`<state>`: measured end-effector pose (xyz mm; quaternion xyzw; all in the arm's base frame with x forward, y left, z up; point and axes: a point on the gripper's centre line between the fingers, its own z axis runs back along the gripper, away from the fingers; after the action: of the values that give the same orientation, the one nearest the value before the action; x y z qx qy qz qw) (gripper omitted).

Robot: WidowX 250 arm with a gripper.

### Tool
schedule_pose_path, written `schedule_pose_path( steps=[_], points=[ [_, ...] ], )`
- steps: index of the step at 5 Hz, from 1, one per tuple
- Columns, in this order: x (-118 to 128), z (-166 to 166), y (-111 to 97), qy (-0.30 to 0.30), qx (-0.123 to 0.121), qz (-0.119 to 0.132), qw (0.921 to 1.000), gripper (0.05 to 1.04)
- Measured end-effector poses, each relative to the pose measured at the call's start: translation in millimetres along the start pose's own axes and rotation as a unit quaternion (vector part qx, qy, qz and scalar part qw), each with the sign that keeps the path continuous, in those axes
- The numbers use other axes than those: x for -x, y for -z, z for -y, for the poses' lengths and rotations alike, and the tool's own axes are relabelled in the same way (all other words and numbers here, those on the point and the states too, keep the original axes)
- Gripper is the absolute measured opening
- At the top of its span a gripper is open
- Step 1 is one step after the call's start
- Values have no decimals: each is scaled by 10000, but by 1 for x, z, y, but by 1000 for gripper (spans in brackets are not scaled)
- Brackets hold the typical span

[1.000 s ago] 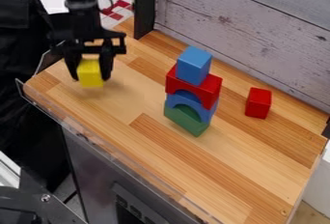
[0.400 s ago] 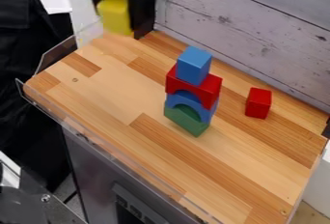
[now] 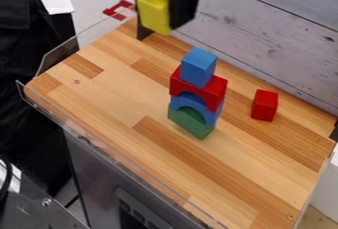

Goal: Put the yellow block on top of the blue block

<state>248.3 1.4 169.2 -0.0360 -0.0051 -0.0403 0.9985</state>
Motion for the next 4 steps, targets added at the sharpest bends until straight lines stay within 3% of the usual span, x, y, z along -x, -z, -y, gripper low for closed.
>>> schedule_pose_path(
  steps=[2, 4],
  points=[
    [-35, 7, 28, 191, 56, -318, 9993, 602],
    [-36, 12, 30, 85, 105, -340, 9993, 602]
  ],
)
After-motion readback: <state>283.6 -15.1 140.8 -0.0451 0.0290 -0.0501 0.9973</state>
